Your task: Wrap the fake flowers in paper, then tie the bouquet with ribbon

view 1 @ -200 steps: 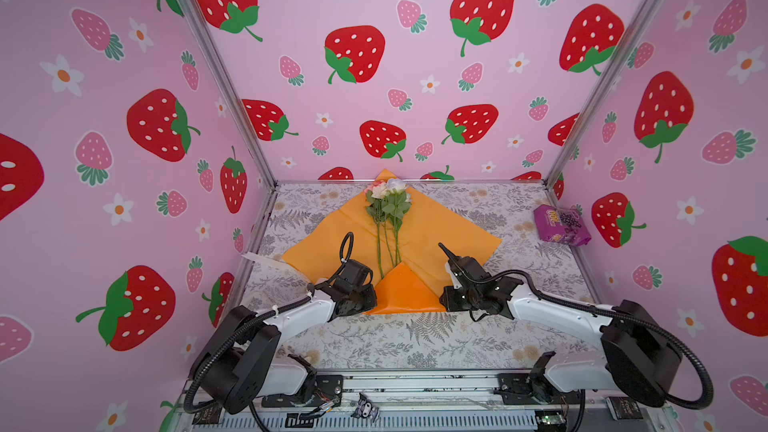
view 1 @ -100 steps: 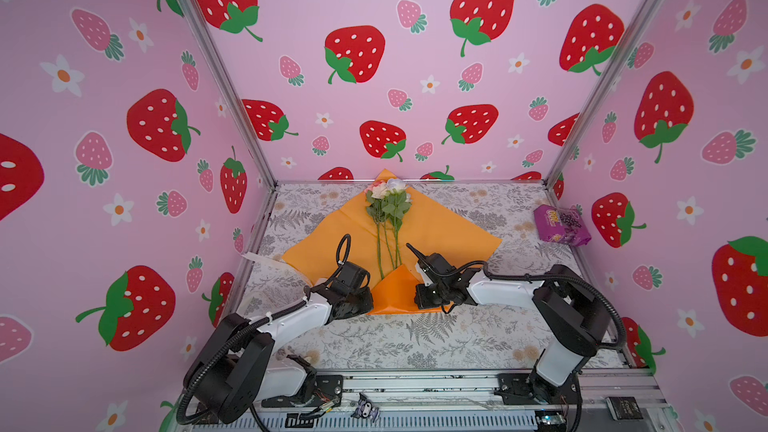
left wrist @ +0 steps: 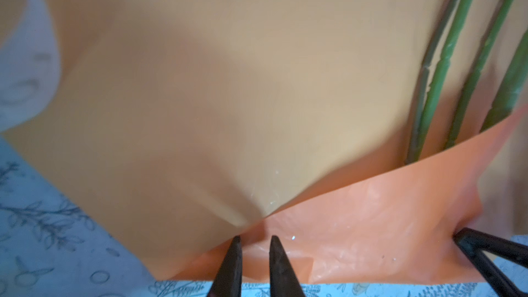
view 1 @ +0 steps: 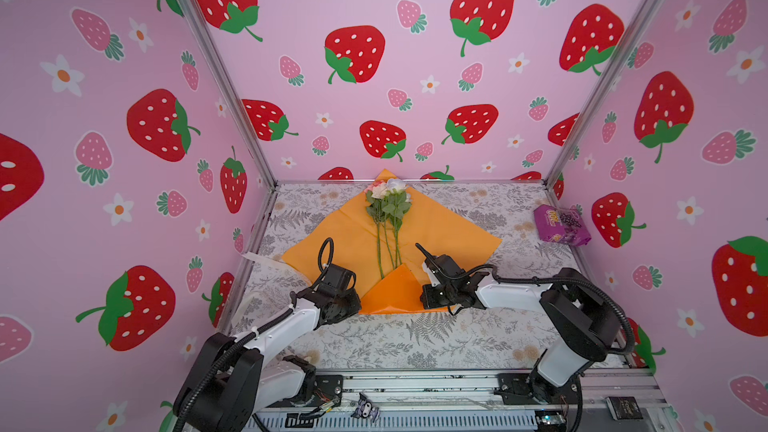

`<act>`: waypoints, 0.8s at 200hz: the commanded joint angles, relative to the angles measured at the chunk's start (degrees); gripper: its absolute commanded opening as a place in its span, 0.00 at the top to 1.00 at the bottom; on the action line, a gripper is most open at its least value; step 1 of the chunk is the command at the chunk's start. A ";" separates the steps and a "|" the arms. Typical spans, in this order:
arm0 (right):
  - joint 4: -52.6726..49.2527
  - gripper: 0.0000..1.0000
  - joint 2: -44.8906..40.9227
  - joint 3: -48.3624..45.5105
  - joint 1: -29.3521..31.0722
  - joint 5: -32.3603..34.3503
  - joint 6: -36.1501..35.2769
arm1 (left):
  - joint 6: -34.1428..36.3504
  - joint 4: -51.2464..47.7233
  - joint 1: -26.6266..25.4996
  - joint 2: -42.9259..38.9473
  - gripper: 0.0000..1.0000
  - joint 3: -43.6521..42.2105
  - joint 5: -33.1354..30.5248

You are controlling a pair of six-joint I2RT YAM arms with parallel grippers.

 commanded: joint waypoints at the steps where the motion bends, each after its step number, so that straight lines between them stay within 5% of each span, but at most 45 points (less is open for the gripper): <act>1: -10.81 1.00 1.21 -5.13 -2.93 6.76 -0.87 | -0.98 -6.80 0.19 -1.43 0.80 -2.67 1.29; 39: -11.20 1.00 1.31 -5.39 -4.33 6.70 -2.19 | -0.30 -6.26 -0.11 -2.25 0.78 -2.91 5.36; 68: -10.72 1.00 1.57 -4.71 -4.42 5.96 -2.45 | 0.26 -8.96 0.02 -4.25 0.66 -0.22 -0.34; 97: -10.96 1.00 1.30 -4.41 -4.38 5.95 -2.59 | 3.09 -8.28 0.05 -3.87 0.52 4.44 1.06; 160: -5.99 0.89 -1.23 -4.15 -4.45 0.21 -0.45 | 9.58 1.31 -4.06 4.76 0.59 11.39 12.89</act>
